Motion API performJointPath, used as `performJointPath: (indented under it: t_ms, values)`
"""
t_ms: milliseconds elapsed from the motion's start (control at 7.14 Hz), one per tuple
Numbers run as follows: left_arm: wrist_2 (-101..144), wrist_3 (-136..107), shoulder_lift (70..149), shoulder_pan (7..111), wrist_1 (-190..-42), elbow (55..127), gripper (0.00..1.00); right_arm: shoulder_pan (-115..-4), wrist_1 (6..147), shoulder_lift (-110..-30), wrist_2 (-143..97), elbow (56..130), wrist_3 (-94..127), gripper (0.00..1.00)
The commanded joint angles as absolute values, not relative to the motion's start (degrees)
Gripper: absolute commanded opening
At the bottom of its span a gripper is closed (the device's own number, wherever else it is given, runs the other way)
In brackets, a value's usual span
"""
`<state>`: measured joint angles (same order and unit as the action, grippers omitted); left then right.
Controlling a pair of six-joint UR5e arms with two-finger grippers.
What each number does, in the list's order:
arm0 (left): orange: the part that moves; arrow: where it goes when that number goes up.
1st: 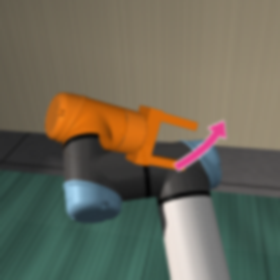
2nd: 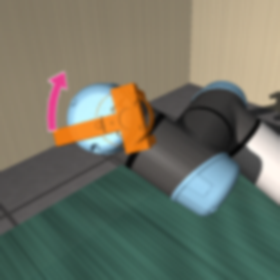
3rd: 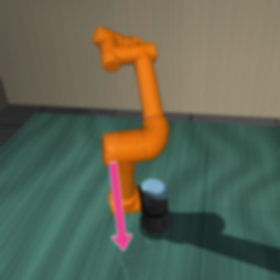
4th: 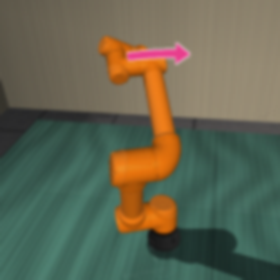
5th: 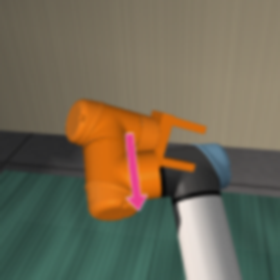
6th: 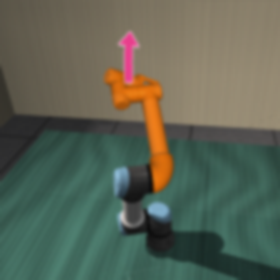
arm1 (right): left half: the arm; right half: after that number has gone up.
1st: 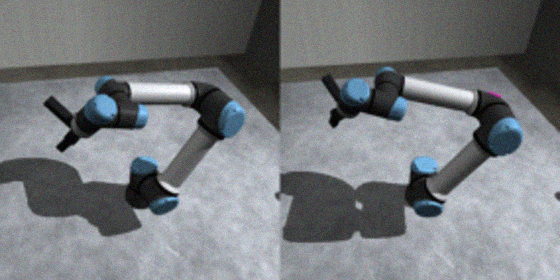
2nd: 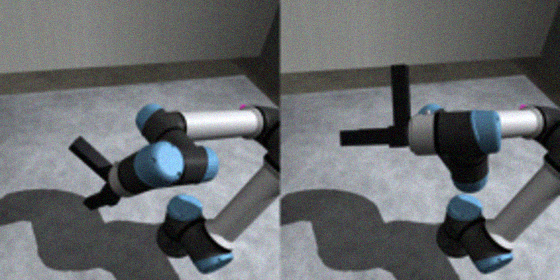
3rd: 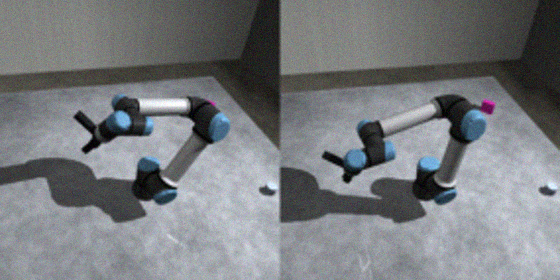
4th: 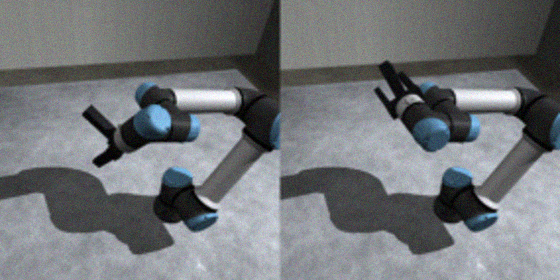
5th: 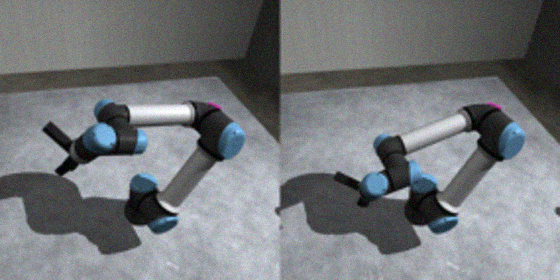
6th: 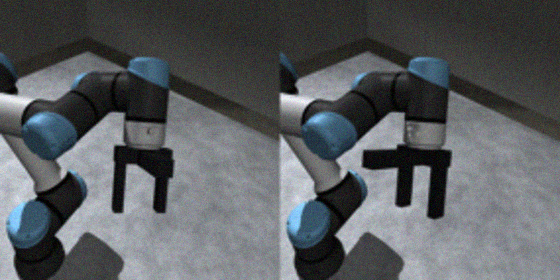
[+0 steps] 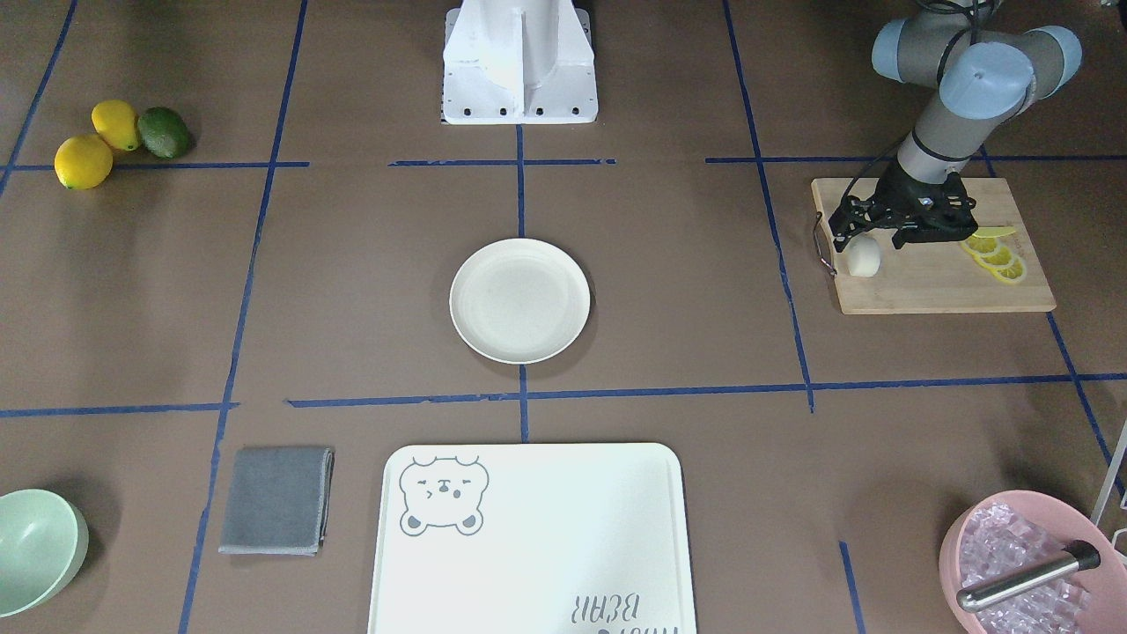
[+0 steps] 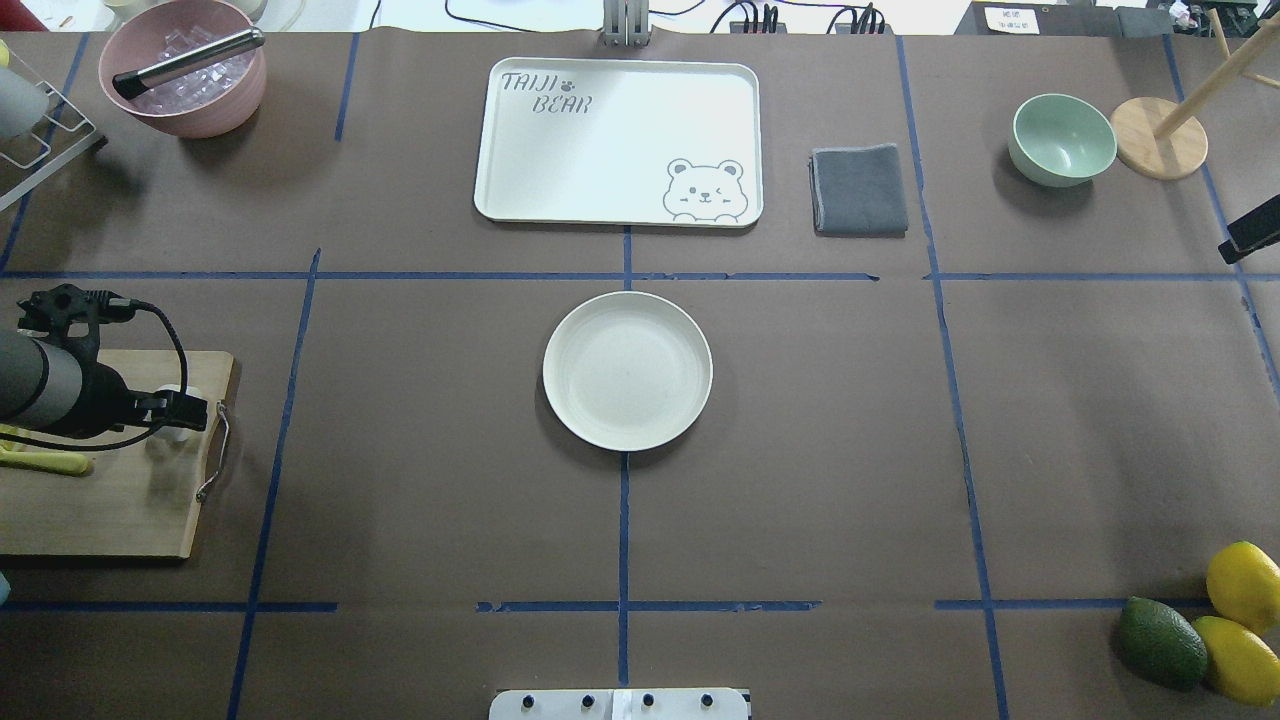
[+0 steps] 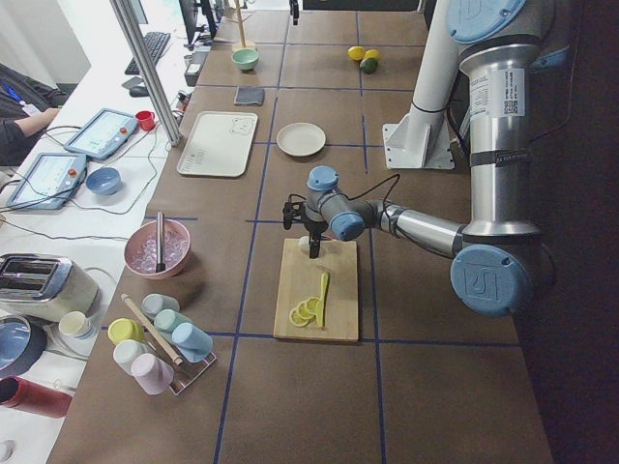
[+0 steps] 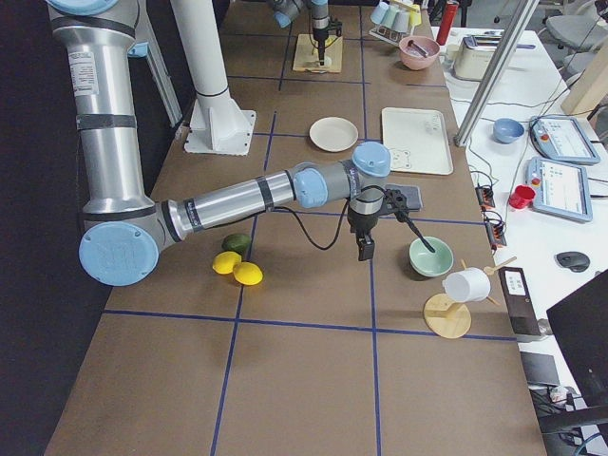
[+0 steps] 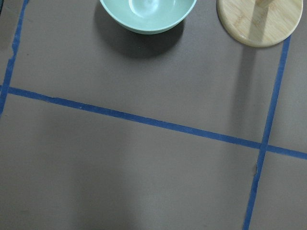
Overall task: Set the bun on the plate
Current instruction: 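Close the left gripper on the white bun on the cutting board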
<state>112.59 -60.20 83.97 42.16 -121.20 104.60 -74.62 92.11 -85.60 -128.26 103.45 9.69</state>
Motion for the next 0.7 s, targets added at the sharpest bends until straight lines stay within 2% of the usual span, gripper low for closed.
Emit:
performJointPath:
  t_ms: [0,280,560]
  values:
    - [112.6,-60.4,83.9,42.1,-121.2,104.6,0.76,-74.6,92.1,-85.6,-128.6,103.5,9.8,1.00]
    - [112.6,-60.4,84.0,42.1,-121.3,104.9,0.57,-74.6,92.0,-85.6,-128.7,103.5,10.3,1.00]
    - [112.4,-60.4,84.0,42.1,-121.3,104.7,0.45,-74.6,92.0,-85.6,-129.7,103.8,10.5,1.00]
